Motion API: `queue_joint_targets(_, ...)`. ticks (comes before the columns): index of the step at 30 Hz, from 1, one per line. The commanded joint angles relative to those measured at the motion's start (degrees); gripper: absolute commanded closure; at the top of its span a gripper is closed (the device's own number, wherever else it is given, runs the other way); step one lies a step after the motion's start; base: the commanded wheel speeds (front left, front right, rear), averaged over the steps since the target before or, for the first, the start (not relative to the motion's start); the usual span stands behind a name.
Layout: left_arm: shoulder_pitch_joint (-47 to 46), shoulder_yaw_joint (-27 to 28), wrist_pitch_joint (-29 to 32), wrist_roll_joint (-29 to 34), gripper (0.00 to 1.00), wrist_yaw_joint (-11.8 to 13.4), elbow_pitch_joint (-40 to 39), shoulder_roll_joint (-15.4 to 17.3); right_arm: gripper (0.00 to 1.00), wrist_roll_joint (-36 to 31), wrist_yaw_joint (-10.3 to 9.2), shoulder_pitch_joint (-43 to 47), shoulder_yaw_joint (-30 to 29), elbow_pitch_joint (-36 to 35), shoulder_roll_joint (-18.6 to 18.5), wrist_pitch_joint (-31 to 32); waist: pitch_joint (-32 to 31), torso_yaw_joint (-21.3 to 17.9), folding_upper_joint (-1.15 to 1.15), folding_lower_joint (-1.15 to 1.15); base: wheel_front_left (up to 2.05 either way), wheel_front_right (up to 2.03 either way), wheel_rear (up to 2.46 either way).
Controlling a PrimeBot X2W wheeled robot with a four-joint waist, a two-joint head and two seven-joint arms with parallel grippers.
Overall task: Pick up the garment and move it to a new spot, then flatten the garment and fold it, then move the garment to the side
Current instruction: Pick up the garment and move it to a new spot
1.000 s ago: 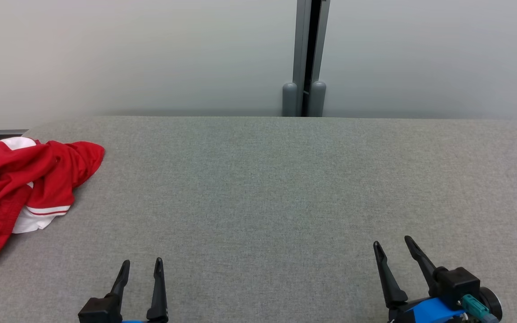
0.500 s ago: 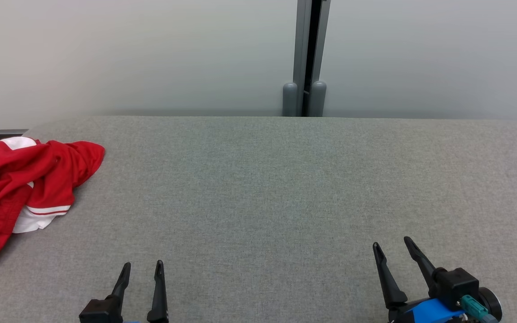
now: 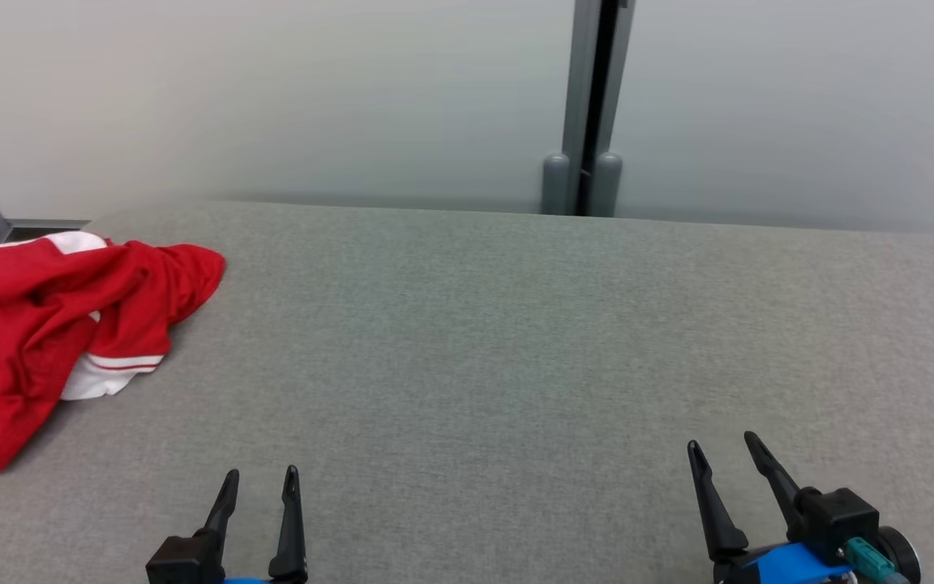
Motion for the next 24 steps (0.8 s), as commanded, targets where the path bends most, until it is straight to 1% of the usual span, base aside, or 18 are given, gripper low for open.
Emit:
queue_joint_targets(1,-0.94,-0.05,-0.28,0.20,0.00,0.11,-0.32,0.13,0.00,-0.29,0.01,0.88,-0.38,-0.01,-0.26,-0.29,0.41,1.77,0.00,0.00,0.00,0.00,0.00)
queue_joint_targets(7,-1.04,0.86,-0.27,0.86,0.00,0.23,-0.82,0.10,0.00,-0.25,0.01,1.21,-0.67,-0.22,-0.23,-0.26,0.08,8.76,0.00,0.00,0.00,0.00,0.00)
queue_joint_targets(11,-0.65,1.60,-0.27,1.26,0.00,0.11,-0.84,0.08,0.00,0.36,0.01,1.33,-0.11,-0.05,-0.23,-0.26,-0.60,14.13,0.00,0.00,0.00,0.00,0.00)
queue_joint_targets(16,0.26,2.56,-0.28,1.83,0.00,-0.06,-0.91,0.08,0.00,1.08,0.01,1.38,1.02,0.18,-0.24,-0.26,-1.72,19.88,0.00,0.00,0.00,0.00,0.00)
queue_joint_targets(20,0.83,3.82,-0.27,2.01,0.00,-0.41,-1.08,0.16,0.00,1.53,0.01,1.57,2.15,0.40,-0.24,-0.26,-2.49,22.95,0.00,0.00,0.00,0.00,0.00)
queue_joint_targets(24,1.14,4.80,-0.26,2.28,0.00,-0.44,-1.34,0.14,0.00,2.00,0.01,1.75,2.74,0.56,-0.26,-0.26,-3.01,24.73,0.00,0.00,0.00,0.00,0.00)
